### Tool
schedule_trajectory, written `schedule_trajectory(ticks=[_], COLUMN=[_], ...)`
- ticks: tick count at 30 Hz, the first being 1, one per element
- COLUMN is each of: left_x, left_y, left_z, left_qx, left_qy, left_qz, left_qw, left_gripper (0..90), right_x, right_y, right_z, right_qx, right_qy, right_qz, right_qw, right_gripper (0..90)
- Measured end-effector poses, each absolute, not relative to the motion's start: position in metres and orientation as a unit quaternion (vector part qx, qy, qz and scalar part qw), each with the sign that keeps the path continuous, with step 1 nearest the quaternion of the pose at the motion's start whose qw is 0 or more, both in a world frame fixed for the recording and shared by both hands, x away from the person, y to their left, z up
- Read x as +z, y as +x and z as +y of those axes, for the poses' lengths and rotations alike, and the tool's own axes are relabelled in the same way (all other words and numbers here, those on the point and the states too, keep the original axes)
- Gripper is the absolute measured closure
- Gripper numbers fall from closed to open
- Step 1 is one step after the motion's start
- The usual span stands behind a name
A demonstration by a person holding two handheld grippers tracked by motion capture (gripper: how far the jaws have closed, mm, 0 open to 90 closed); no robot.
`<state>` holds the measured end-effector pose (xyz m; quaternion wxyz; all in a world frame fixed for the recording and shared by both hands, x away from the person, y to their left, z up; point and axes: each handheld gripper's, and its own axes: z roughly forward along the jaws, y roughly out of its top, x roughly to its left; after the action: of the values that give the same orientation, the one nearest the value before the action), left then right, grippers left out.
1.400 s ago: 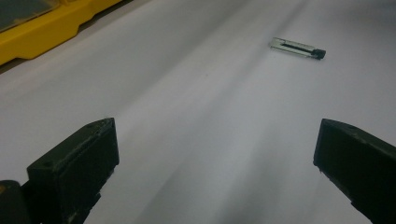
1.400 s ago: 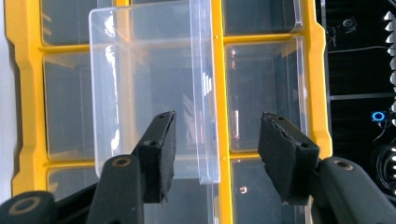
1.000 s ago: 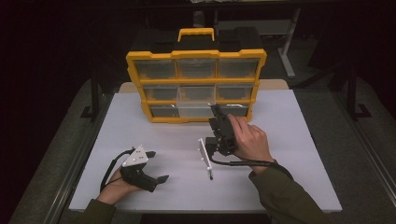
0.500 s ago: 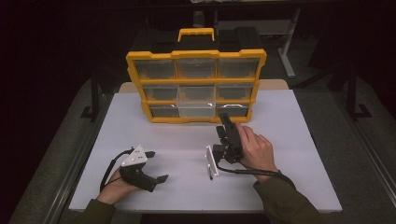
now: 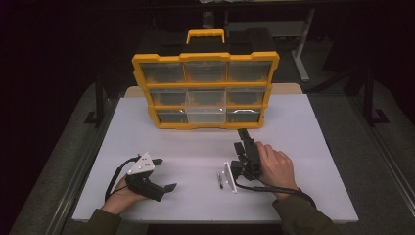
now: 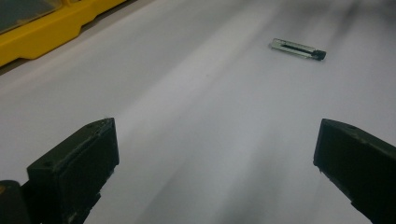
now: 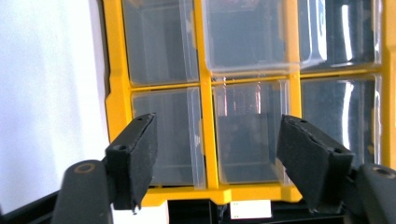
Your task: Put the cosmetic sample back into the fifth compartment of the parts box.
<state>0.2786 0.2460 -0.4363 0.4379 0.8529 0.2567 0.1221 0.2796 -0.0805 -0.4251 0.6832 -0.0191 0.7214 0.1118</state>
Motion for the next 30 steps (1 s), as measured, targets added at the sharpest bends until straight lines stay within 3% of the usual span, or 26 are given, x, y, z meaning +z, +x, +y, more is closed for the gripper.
schedule_trajectory(ticks=[23, 30], left_x=[-0.435, -0.435], left_y=[0.279, 0.279], left_z=[0.246, 0.247], left_qx=[0.124, 0.123], left_qy=[0.850, 0.851], left_qz=[0.257, 0.255], left_qw=[0.442, 0.441], left_gripper=[0.0, 0.0], right_x=[-0.449, -0.457], right_y=[0.269, 0.270], right_z=[-0.109, -0.112], right_qx=[0.100, 0.094], right_qy=[-0.001, 0.004], right_qz=[0.732, 0.733], right_qw=[0.673, 0.673], right_gripper=[12.5, 4.4])
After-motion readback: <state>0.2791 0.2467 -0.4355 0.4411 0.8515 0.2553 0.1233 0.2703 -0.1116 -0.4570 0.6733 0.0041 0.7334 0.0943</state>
